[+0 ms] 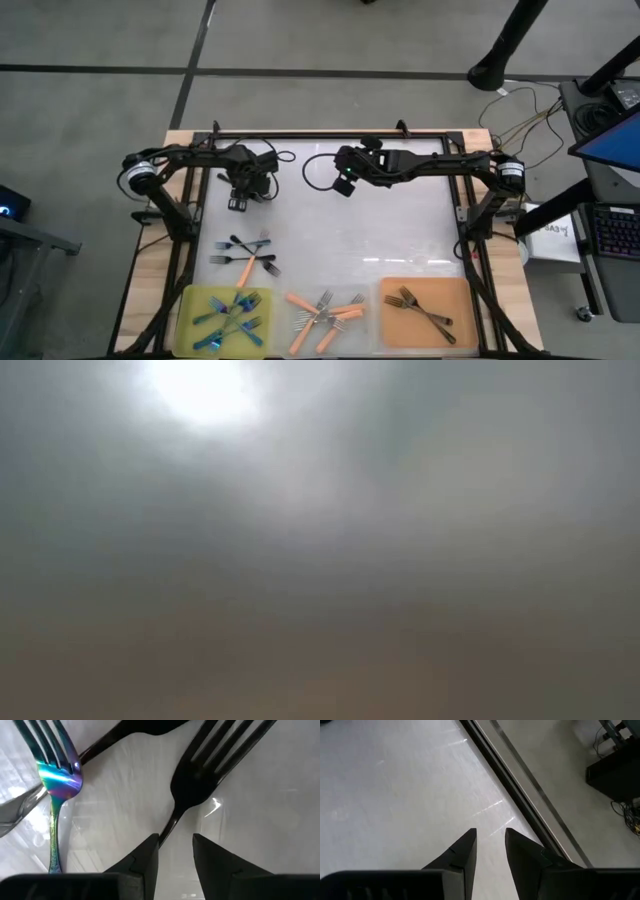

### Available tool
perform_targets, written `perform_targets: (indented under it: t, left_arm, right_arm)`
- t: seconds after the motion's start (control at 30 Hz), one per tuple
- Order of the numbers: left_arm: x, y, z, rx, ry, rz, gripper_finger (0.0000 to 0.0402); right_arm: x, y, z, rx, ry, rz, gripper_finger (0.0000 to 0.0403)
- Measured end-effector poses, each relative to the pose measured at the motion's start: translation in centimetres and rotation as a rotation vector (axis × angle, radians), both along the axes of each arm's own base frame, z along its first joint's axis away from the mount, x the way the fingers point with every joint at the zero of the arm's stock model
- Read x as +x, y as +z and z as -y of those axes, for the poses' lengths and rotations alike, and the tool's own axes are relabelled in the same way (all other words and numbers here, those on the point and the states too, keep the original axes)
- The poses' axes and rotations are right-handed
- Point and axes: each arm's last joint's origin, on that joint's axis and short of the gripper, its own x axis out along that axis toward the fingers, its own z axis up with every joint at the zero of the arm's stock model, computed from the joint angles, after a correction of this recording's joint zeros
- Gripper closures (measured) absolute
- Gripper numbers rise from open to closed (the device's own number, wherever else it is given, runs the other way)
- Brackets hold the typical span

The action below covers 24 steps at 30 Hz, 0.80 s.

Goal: Sort silverware by color (type)
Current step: Put the black fork into the orange bin

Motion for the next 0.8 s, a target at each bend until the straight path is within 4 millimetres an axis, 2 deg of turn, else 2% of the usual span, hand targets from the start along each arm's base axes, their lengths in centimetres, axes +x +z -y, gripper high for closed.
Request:
perform_targets:
  t: [0.2, 0.4, 0.53, 0.8]
  left_arm:
    - [-0.1, 0.2, 0.1, -0.016, 0.003, 0.0, 0.0323]
    - [-0.1, 0.5, 0.1, -0.011, 0.034, 0.015, 0.0325]
    - [0.5, 1.4, -0.2, 0.012, 0.083, 0.049, 0.0325]
    - [1.0, 2.2, -0.3, -0.038, 0.094, 0.081, 0.0325]
  right_arm:
    - [0.0, 0.0, 0.0, -0.001, 0.0, 0.003, 0.0312]
    - [0.2, 0.2, 0.0, -0.007, 0.0, 0.03, 0.0312]
    - [0.2, 0.2, 0.0, -0.007, 0.0, 0.03, 0.0312]
    - [0.2, 0.2, 0.0, -0.007, 0.0, 0.029, 0.0312]
